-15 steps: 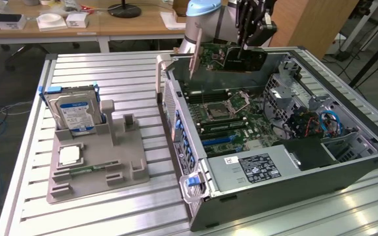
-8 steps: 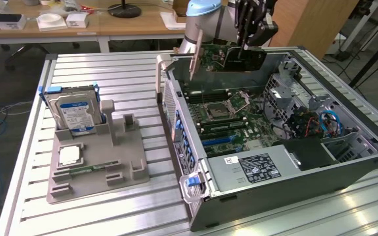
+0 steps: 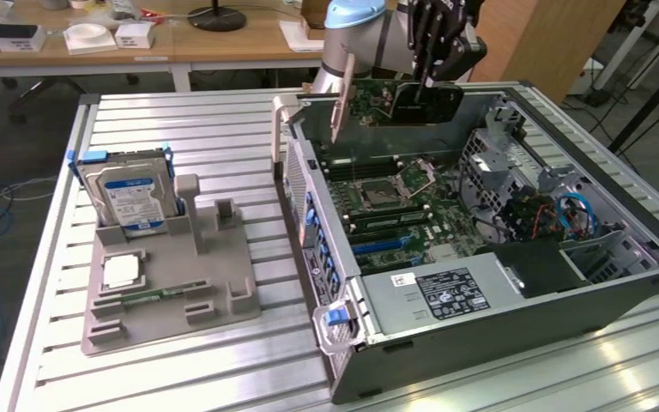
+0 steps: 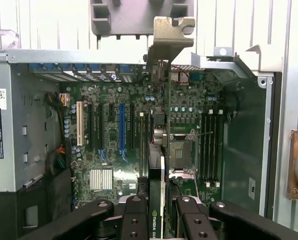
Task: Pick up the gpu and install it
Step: 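Insert the gpu into the slot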
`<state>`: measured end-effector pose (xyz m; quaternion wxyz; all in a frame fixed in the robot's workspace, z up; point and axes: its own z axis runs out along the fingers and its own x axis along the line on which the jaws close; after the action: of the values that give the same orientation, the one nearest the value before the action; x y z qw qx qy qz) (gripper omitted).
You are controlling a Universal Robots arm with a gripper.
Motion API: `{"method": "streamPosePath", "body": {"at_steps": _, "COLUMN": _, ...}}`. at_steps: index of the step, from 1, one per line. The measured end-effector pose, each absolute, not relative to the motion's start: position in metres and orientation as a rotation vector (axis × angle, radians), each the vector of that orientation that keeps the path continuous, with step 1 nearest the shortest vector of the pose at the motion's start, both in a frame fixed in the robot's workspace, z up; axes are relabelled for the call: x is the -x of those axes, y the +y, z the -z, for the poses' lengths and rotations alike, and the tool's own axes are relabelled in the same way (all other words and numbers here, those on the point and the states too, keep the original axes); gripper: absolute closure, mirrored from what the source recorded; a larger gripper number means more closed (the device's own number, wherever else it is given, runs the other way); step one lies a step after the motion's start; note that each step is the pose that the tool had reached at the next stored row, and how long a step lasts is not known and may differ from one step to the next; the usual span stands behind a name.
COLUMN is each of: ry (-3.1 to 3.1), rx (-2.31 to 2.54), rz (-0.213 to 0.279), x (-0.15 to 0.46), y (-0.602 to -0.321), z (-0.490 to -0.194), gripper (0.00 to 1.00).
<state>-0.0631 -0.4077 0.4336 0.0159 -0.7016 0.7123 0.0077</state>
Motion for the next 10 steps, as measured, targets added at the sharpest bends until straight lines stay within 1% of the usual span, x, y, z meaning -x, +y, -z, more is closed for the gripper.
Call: {"method": "streamPosePath", "body": {"at_steps": 10, "ry": 2.211, "rx": 2.186, "rz": -0.024, "x": 0.0631, "y": -0.4076, "z": -0.4329, "gripper": 0.74}}
